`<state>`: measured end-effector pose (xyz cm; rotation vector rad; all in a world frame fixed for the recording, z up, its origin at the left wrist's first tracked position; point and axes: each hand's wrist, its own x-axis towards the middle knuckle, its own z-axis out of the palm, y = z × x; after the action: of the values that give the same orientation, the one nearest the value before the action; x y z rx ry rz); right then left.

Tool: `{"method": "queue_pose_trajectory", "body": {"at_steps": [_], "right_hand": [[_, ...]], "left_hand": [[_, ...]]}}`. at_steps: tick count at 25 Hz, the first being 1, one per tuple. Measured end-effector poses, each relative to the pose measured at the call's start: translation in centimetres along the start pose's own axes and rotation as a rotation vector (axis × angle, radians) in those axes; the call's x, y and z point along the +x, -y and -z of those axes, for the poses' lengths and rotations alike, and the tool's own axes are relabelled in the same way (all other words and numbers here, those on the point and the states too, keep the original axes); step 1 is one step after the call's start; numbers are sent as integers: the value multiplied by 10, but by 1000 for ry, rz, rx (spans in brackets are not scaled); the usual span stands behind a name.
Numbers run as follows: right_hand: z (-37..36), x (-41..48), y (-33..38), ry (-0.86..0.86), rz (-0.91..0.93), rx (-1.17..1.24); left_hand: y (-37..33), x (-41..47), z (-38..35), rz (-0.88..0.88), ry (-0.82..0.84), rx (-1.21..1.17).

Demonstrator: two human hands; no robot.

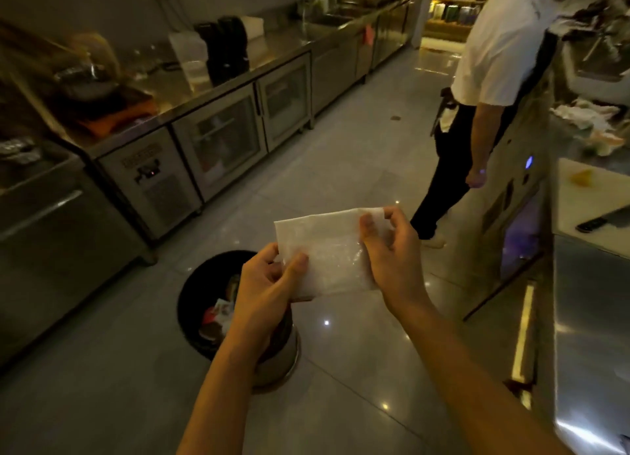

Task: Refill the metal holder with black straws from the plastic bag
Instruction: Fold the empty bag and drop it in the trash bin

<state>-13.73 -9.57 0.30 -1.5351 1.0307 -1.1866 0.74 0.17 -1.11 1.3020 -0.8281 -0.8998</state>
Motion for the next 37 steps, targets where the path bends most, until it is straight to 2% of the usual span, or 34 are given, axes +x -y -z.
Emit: {"method": "queue_pose_trajectory", "body": {"at_steps": [6,10,13,20,28,32,37], "right_hand": [[-127,-44,8,366,-294,75],[-179,-70,-10,531,-374,11],[-213,-82,-32,519,-409,-61],[-267,-72,-122,547,-547,-159],[-314,-42,-223,546,-710,-295],[-328,-30,-254,513,-789,-387],[-351,-25,-282,460,-844,-504]], "left_hand": [[15,-19,157,19,-195,47],[45,-30,225,100,-311,42],[72,-34,257,199,-324,39],[138,-10,289,556,-354,23],[197,68,303,745,-471,322],[219,99,308,790,-400,460],[253,139,329,739,-189,595]]}}
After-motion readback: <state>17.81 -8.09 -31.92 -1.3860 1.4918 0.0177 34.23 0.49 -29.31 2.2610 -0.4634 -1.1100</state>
